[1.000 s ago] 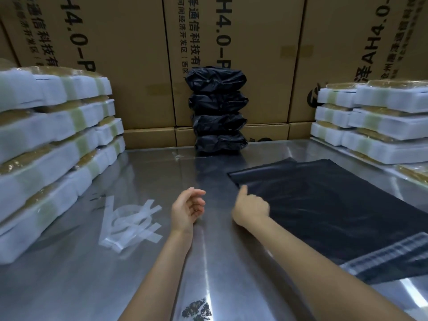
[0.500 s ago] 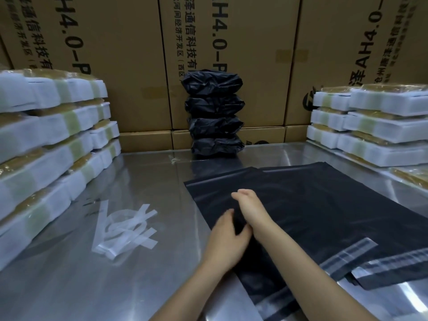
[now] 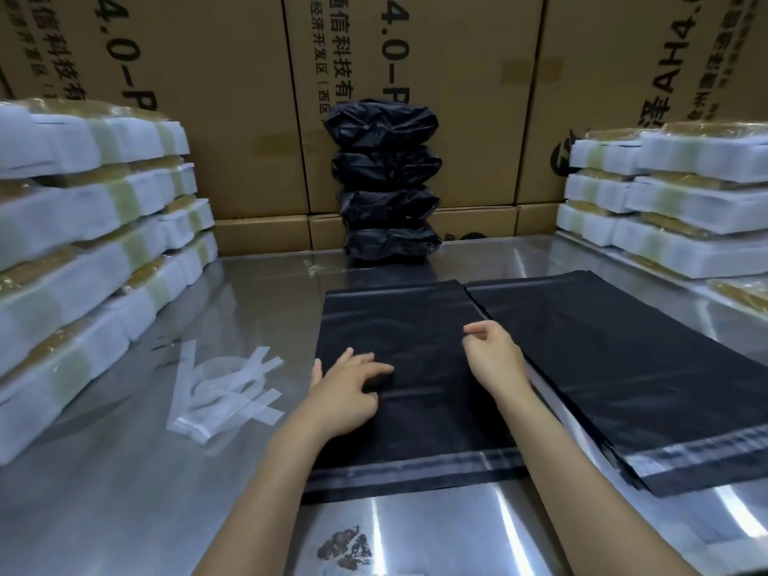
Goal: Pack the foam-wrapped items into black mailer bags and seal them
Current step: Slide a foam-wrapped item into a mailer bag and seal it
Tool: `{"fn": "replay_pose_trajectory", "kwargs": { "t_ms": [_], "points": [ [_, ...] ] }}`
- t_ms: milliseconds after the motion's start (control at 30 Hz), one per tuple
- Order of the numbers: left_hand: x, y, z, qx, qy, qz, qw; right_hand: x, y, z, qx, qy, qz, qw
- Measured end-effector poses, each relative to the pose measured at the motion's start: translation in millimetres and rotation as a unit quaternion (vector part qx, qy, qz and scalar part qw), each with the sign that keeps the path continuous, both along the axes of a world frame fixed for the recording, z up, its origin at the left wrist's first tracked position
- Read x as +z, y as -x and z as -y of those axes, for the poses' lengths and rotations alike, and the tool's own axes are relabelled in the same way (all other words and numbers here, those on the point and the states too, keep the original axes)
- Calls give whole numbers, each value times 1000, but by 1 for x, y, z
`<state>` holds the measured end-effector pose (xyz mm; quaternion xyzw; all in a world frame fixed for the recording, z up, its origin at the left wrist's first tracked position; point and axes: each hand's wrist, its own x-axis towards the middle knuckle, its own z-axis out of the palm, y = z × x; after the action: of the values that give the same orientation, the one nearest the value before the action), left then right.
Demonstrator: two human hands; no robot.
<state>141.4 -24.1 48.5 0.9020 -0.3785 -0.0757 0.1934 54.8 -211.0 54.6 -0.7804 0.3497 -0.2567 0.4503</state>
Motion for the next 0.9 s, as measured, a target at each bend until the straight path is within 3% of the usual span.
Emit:
{"fn": "replay_pose_trajectory", "kwargs": {
  "t_ms": [67, 133, 200, 500, 633, 700, 800, 900],
  "points": [
    [-2, 12, 3, -44, 13, 52, 998, 1, 5, 8, -23, 13, -42, 999],
    [-6, 26, 13, -97, 28, 24, 995, 1, 8, 15, -37, 23, -69, 997],
    [-14, 34, 20, -117, -23, 28, 992, -2, 9, 16, -35, 26, -94, 995],
    [-17, 4, 3, -63, -46, 49, 996, -15, 11, 32, -64, 53, -102, 991],
    [-22, 6, 6, -51, -30, 64, 996, -21, 4, 43, -57, 169, -177, 968],
    [-23, 7, 7, -48, -17, 63, 997, -19, 0, 50, -33, 173, -200, 964],
    [-24, 8, 5, -42, 4, 54, 998, -16, 6, 47, -15, 151, -148, 977],
    [-25, 9, 4, -40, 1, 63, 997, -20, 29, 23, 15, 129, 10, 991]
  ]
}}
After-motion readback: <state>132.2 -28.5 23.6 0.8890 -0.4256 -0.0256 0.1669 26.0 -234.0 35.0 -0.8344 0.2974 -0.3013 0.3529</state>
